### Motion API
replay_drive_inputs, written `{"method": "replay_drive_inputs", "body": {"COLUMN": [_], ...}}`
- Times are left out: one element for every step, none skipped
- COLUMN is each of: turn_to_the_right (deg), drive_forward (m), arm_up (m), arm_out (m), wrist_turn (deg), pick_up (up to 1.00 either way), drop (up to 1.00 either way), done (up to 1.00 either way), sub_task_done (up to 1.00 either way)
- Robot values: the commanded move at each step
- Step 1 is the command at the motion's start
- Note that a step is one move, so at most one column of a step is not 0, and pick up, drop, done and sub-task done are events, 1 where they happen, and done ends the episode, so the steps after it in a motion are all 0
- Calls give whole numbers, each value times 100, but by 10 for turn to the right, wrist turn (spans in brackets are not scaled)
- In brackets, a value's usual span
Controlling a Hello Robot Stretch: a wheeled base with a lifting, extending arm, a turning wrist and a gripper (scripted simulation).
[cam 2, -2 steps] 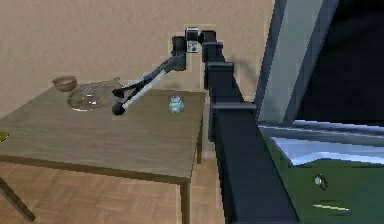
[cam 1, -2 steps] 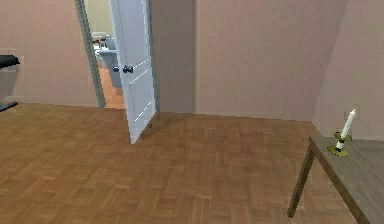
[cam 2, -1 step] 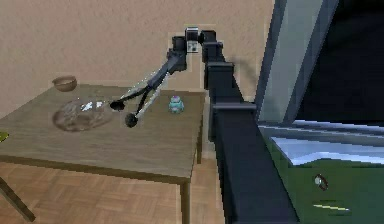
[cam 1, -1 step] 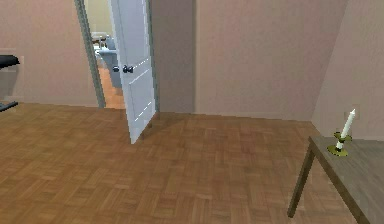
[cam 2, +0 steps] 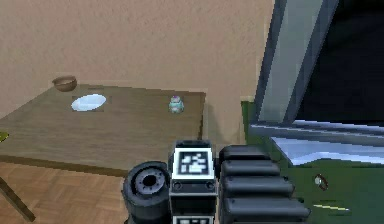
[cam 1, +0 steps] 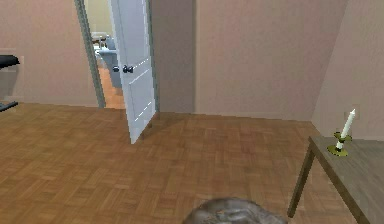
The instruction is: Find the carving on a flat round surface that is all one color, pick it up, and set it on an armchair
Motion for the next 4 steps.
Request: {"method": "replay_drive_inputs", "body": {"turn_to_the_right": [-300,0,0,0], "drive_forward": [0,100,100,30], "arm_up": [0,0,0,0], "arm_out": [0,0,0,0], "wrist_turn": [0,0,0,0], "pick_up": [0,0,0,0], "drop": [0,0,0,0], "done": [0,0,0,0], "sub_task_done": [0,0,0,0]}}
